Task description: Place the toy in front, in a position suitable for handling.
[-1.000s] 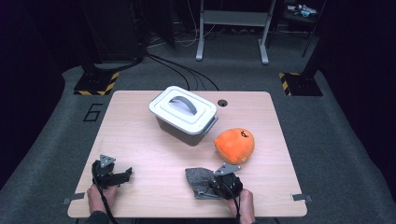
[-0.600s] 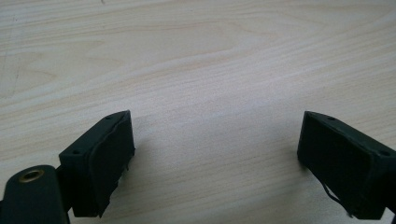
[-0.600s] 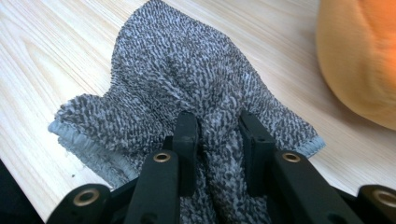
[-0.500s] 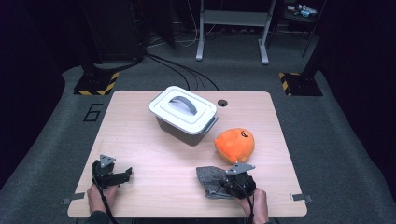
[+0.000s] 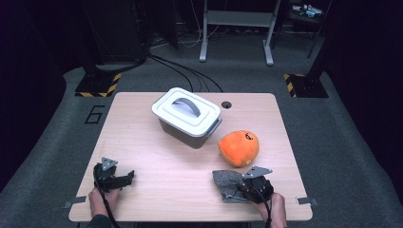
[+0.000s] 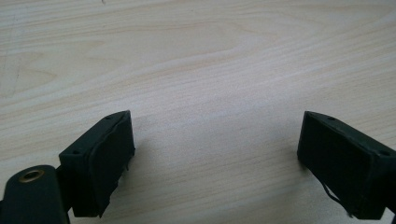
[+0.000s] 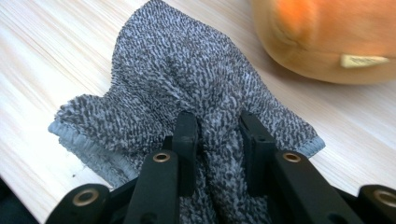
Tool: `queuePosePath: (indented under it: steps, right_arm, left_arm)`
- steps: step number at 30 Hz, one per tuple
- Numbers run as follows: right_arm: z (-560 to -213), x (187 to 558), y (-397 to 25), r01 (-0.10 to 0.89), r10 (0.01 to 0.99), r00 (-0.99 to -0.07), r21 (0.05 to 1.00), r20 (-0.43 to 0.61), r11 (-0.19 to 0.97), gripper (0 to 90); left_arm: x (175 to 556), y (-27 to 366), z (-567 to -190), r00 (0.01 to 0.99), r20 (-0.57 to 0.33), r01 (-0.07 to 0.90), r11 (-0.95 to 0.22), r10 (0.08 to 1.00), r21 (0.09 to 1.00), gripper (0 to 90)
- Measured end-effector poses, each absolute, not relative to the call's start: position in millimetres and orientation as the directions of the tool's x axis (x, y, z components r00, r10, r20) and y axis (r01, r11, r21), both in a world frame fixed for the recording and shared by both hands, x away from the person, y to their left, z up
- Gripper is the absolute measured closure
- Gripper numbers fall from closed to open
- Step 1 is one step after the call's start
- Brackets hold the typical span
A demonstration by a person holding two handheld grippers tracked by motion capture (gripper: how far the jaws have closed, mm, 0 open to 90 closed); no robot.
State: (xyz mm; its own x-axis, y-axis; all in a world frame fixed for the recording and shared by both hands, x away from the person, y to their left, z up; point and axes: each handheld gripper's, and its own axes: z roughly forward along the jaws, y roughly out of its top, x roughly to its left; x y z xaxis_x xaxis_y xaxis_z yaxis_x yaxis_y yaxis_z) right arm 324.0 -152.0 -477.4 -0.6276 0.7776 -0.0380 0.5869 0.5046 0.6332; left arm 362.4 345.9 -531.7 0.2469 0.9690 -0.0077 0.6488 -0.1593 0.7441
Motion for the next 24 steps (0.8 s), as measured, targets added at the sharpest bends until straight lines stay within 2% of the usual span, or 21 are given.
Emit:
queuePosePath:
  steps: [24]
  right_arm:
    - [-474.9,317.2,-208.6,0.633,0.837,-0.543,0.618,-0.075,0.466,70.5]
  left_arm:
    - [362.4,345.9,-531.7,0.247,-0.009,0.649,-0.159,0.969,0.744,10.8]
